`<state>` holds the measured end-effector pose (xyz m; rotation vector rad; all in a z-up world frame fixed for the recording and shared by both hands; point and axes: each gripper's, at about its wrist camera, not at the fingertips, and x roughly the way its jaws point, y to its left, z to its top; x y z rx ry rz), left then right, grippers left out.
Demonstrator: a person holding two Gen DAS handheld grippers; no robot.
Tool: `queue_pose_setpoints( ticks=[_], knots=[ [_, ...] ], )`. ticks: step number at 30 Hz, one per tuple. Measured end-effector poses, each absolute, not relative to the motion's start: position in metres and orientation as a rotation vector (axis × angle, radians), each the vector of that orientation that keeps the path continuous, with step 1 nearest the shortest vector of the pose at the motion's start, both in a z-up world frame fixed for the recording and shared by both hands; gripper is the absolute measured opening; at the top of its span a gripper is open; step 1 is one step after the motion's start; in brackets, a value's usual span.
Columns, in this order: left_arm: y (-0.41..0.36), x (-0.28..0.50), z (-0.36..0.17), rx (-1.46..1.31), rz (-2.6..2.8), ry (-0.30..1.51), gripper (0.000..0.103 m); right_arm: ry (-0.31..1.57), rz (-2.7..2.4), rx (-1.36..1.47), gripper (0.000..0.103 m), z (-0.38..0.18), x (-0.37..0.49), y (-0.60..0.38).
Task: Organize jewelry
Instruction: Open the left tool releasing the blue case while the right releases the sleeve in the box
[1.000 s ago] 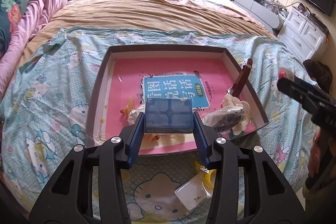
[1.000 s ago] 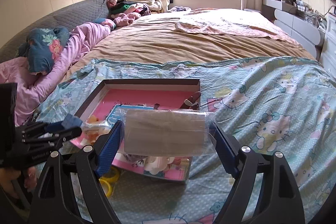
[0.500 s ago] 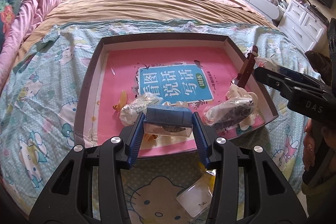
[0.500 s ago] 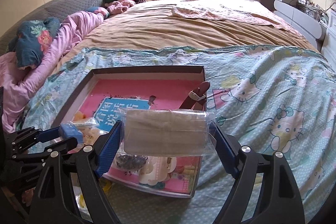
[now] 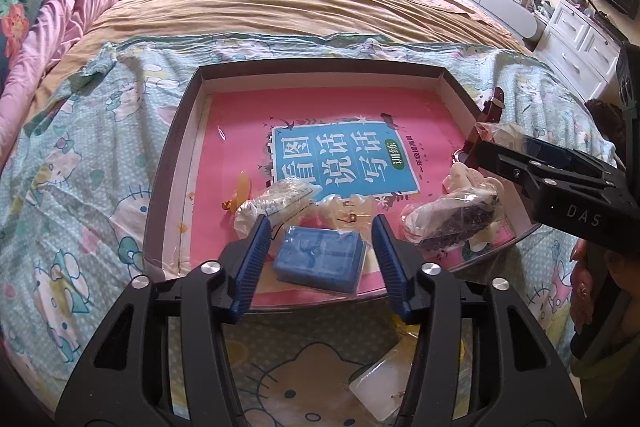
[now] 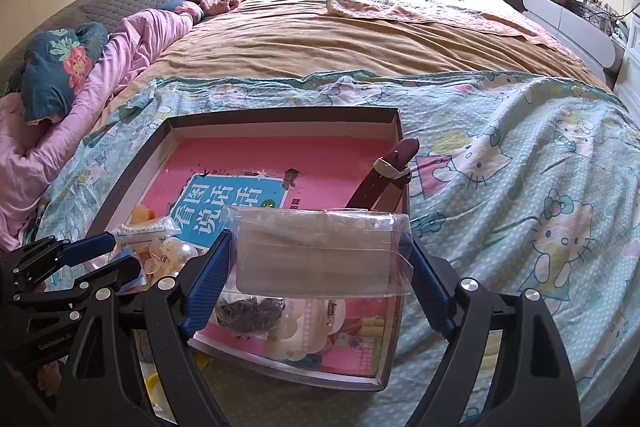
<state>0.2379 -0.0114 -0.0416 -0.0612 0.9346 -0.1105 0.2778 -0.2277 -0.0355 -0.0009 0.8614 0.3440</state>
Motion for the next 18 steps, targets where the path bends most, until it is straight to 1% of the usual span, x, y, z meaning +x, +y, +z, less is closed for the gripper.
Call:
queue_pose_setpoints(
  ticks=[3,10,12,18],
  knots=[
    [-0.011,0.238,-0.041,-0.064,-0.108,0.932,0.055,0.862,0.342,0.003,0.084,-0.035,0.277,-0.227],
    [-0.006,0.235,-0.033,-0.068,-0.099,0.918,0.063,0.864,0.337,0.009,0.086,-0.036,0.278,-0.227],
    [-0.005,0.234,-0.03,-0.069,-0.096,0.915,0.067,0.866,0.337,0.013,0.086,-0.036,0.277,-0.227],
    [-0.004,0.23,-0.025,-0.073,-0.09,0.907,0.07,0.866,0.328,0.016,0.088,-0.036,0.277,-0.227]
  ],
)
